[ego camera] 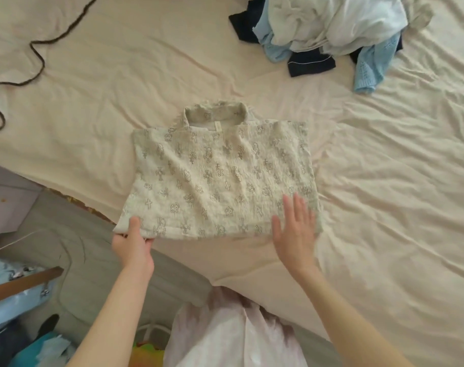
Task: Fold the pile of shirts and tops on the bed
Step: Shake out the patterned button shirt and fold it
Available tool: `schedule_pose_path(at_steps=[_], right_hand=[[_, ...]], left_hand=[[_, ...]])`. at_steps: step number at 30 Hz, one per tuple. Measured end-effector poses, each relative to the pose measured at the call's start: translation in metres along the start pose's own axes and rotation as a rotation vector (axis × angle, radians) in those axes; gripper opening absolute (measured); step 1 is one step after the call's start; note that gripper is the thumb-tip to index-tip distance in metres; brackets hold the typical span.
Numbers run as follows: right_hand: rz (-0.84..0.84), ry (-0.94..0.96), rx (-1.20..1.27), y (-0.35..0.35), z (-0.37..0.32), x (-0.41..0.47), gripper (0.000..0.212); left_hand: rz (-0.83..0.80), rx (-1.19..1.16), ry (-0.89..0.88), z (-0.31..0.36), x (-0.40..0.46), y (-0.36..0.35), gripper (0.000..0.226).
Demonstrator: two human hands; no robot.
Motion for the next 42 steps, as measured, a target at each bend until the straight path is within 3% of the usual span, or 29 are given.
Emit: schedule_pose_path(at_steps=[2,3,6,8,9,11,14,16,17,19,22,26,30,34,38,42], right_hand=[[-0.177,0.357,-0.132,-0.044,-0.042,-0.019,0.048],[-0.272,0.421,-0.183,-0.062,-0.054,-0.024,0.049],[-0.482,0.463,-0.306,-0.104,-0.055,-0.023,0.051],[-0.623,0.385,-0.191,-0.111,-0.049,-0.013,0.051],[-0.69,0.286,-0.013,-0.106,-0.048,-0.008,0.048],[-0.703,-0.114,0.583,-0.076,-0.04,0.0,0.044],[-0.512,-0.628,1.363,-0.027,0.001,0.004,0.051],[-0.341,-0.857,1.635,-0.008,0.043,0.006,0.058],[-0.292,-0.925,1.684,-0.003,0.062,0.006,0.062],[-0.278,-0.975,1.628,-0.001,0.087,0.007,0.063],[-0.32,-0.936,1.411,-0.009,0.098,0.013,0.044],[-0.278,-0.916,1.155,-0.016,0.094,0.023,0.016],[-0.108,-0.762,1.065,0.002,0.089,0.037,0.007],[-0.002,-0.631,0.998,0.029,0.099,0.035,0.014],[-0.07,-0.785,0.813,0.002,0.138,0.023,0.015],[-0.056,-0.898,0.685,-0.021,0.156,0.019,0.013]], left_hand=[[-0.01,-0.007,-0.103,0.005,-0.017,-0.004,0.017],[-0.022,-0.01,-0.157,0.007,-0.023,-0.005,0.015],[-0.05,0.079,-0.326,0.011,-0.035,-0.012,0.013],[-0.105,0.262,-0.516,0.022,-0.056,-0.029,0.01],[-0.146,0.348,-0.619,0.028,-0.072,-0.041,0.017],[-0.261,0.423,-0.791,0.03,-0.112,-0.075,0.03],[-0.522,0.533,-0.973,0.008,-0.168,-0.139,0.03],[-0.756,0.807,-1.06,-0.031,-0.189,-0.178,0.005],[-0.884,0.981,-1.082,-0.059,-0.193,-0.191,0.013],[-1.045,1.275,-1.153,-0.108,-0.191,-0.199,0.036],[-0.861,1.349,-1.364,-0.119,-0.173,-0.178,0.058],[-0.62,1.447,-1.317,-0.117,-0.121,-0.134,0.092],[-0.549,1.363,-1.265,-0.109,-0.1,-0.122,0.095],[-0.615,1.337,-1.312,-0.117,-0.105,-0.131,0.097],[-0.639,1.514,-1.275,-0.138,-0.105,-0.141,0.11],[-0.683,1.545,-1.264,-0.144,-0.102,-0.145,0.103]])
Point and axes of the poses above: each hand's wrist, its own x-axis towards the middle knuckle, its own y-axis out of the back of the hand, z = x × y, the point moved 6 cm from there along x, towards the middle knuckle, and after that the axes turned 2 degrees about z, right-handed, at the moved point
